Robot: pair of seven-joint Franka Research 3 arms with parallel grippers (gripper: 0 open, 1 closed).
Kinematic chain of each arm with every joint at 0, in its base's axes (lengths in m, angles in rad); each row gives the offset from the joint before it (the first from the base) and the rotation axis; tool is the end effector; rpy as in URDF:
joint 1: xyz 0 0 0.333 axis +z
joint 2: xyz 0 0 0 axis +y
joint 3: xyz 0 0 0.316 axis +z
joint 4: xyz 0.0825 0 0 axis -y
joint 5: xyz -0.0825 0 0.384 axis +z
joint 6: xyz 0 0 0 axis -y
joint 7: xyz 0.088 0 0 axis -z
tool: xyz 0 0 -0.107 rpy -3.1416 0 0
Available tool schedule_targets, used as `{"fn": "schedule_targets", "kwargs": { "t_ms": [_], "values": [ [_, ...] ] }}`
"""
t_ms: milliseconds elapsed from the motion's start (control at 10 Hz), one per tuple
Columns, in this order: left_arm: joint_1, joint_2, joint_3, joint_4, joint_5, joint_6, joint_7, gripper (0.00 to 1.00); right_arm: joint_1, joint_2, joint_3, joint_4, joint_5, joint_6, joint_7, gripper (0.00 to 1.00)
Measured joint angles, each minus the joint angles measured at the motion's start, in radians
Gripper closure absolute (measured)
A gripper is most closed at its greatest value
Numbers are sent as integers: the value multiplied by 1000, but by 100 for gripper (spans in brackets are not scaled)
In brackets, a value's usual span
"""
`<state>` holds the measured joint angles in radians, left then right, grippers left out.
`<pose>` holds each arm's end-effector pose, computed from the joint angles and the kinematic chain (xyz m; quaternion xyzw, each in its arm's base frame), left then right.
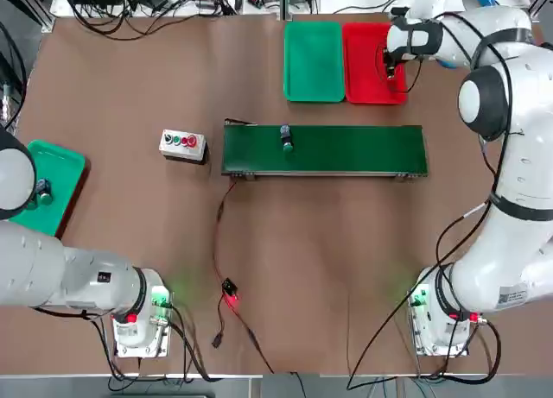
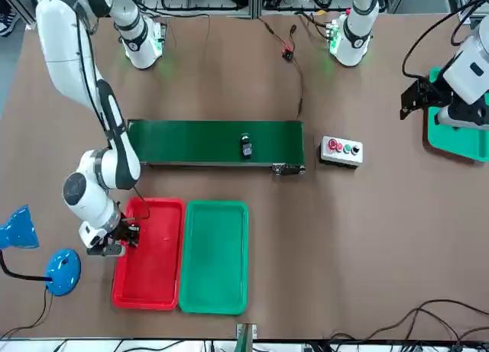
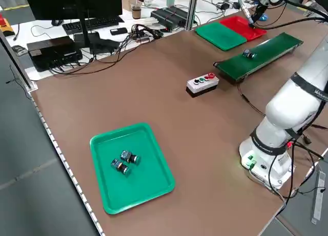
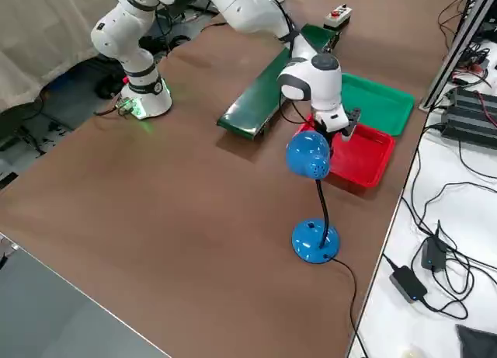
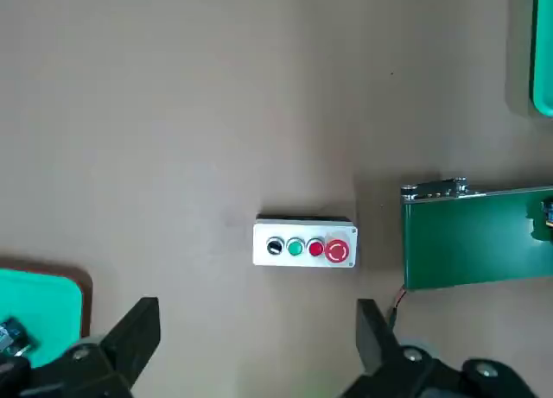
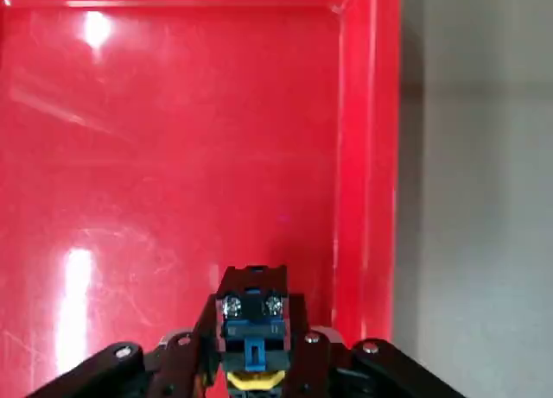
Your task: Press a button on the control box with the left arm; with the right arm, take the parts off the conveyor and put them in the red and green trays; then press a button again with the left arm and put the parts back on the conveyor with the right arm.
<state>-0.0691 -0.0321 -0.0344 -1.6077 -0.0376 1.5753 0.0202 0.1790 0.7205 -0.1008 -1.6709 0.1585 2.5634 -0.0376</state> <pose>0.5413 -0.0606 0.6252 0.9979 -0.0617 -0.0009 0.0182 0.6953 0.0609 0.2031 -0.9959 -0.0107 -0.0883 0.0188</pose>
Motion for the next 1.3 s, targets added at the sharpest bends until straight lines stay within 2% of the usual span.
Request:
{"fn": "schedule_targets", "kwargs": {
  "t_ms": [300,700,800,900,1100,1300],
  "values": [
    [-4,0,-1,0,0,-2,0,0,10,12,1,6,0,13,-1,65],
    [-5,0,-1,0,0,-3,0,0,35,12,3,29,0,16,-4,6],
    [-5,0,-1,0,0,-3,0,0,52,5,6,49,-1,-7,-7,0],
    [-5,0,-1,0,0,-3,0,0,88,-22,8,64,-1,-76,-4,0],
    [-5,0,0,1,0,-4,0,0,174,-125,10,76,-1,-257,49,0],
    [-5,0,0,1,0,-4,0,0,271,-215,12,75,0,-360,117,0]
  ]
}}
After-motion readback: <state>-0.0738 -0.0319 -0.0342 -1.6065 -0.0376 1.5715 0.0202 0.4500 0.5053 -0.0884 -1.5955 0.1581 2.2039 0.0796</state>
